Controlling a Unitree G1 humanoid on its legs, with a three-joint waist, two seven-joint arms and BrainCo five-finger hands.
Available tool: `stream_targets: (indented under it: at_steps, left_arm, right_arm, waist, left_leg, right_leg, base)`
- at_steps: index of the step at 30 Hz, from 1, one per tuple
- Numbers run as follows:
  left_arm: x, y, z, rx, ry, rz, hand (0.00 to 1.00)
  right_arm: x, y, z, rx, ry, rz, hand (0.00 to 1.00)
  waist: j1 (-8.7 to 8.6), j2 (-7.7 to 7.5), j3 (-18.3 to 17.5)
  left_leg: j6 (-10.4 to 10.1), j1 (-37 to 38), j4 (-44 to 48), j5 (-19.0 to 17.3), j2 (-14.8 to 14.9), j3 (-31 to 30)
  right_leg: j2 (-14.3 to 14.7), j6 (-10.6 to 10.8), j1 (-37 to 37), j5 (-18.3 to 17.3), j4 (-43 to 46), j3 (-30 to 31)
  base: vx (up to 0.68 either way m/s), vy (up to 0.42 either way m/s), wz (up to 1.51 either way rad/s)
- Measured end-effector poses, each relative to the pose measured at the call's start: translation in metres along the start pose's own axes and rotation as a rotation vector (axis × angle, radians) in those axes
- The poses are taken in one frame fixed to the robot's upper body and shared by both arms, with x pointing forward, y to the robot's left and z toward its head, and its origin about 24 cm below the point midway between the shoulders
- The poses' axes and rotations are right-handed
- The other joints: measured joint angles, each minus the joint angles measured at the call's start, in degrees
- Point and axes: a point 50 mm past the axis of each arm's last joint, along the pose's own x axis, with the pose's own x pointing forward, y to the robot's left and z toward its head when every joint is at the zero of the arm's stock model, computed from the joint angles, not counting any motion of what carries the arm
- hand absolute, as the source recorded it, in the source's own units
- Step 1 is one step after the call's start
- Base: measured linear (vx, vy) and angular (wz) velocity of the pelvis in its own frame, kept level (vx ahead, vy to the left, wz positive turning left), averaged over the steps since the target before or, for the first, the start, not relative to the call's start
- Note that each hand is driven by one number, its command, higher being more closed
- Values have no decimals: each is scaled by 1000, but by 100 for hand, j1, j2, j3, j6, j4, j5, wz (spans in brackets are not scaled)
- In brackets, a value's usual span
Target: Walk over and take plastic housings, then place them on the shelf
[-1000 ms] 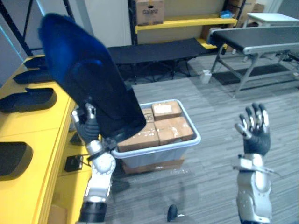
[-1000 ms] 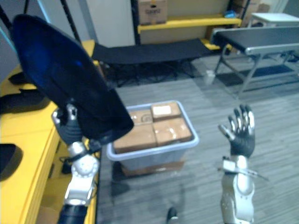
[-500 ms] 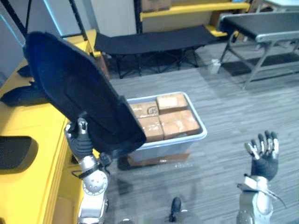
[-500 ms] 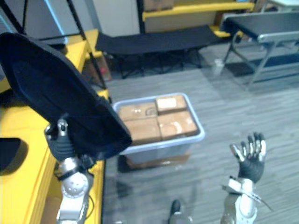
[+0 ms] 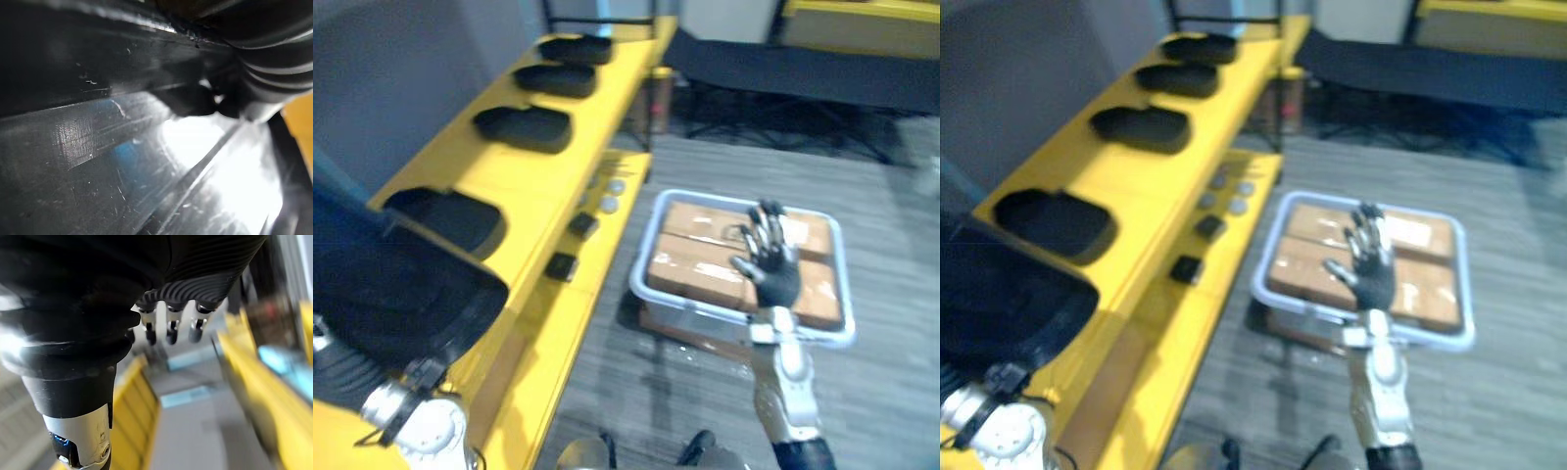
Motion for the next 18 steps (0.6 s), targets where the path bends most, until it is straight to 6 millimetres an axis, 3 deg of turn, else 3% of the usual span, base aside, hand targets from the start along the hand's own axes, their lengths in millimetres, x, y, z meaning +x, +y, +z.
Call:
stream_targets:
  at_steps: [1, 7, 11, 18]
  left_arm:
    - [0, 13, 0, 29, -11, 31, 100]
    - [1, 36, 11, 53, -84, 47, 100]
    - [3, 34, 18, 20, -127, 8, 100]
    - [5, 27, 19, -10, -141, -11, 100]
  right_arm:
    - [5, 9, -3, 11, 13, 30, 0]
    - [11, 45, -25, 63, 141, 183, 0]
    - [5, 58, -34, 55, 207, 253, 0]
    - [-2, 48, -38, 33, 243, 263, 0]
  waist:
    - [187, -10, -5]
    - [584, -96, -20]
    - [641, -188, -54]
    - [544, -283, -87]
  left_leg:
    - [5, 10, -21, 2, -70, -168]
    - [22, -47, -6, 12, -224, -634]
    - [23, -62, 16, 12, -249, -759]
    - [68, -81, 155, -18, -181, -664]
  right_leg:
    - [-74, 78, 115, -61, 28, -146]
    - [-163, 152, 347, -103, -11, -433]
    - [-121, 175, 461, -88, -162, -496]
    - [29, 184, 641, -76, -369, -562]
  base:
    - [56, 34, 57]
    - [65, 25, 48]
    - [56, 1, 15]
    - [26, -21, 1]
